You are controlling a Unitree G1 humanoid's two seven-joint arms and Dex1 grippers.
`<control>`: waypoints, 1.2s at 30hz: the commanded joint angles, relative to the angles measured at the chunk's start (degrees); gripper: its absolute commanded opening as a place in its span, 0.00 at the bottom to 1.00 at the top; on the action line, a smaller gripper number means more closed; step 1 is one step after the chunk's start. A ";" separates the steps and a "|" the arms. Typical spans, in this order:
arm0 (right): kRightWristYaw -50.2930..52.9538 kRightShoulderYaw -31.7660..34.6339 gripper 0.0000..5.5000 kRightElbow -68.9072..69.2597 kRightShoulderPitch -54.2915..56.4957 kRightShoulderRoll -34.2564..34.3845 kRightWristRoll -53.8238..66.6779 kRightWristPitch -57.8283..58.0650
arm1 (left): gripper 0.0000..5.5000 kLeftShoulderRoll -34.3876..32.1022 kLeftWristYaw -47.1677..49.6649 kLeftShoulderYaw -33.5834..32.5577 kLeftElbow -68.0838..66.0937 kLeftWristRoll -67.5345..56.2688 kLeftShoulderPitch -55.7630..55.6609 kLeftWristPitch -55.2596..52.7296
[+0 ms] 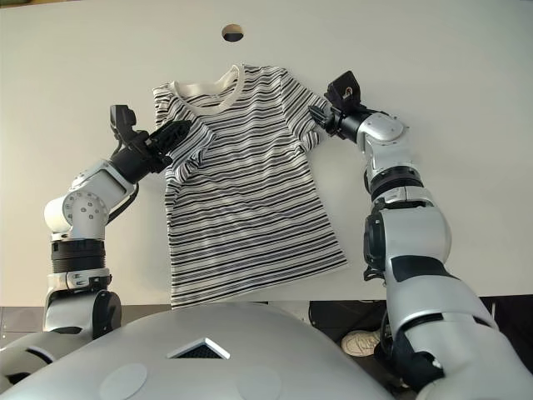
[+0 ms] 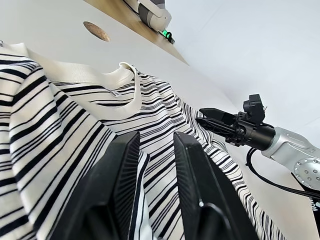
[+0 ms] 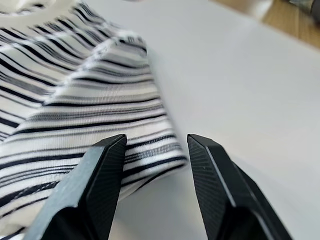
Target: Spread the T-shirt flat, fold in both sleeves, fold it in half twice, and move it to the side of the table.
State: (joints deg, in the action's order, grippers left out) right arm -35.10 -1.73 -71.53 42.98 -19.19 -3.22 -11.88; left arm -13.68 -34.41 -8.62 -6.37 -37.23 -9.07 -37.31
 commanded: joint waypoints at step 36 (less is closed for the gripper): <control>-8.56 -8.74 0.03 41.05 -12.95 6.22 0.27 13.84 | 0.23 -12.31 -10.60 10.11 15.94 18.08 13.84 25.64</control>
State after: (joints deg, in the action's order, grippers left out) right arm -43.55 -8.89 -34.19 31.38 -14.09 -3.05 -0.59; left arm -25.38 -44.82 1.47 9.19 -19.52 4.42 -12.15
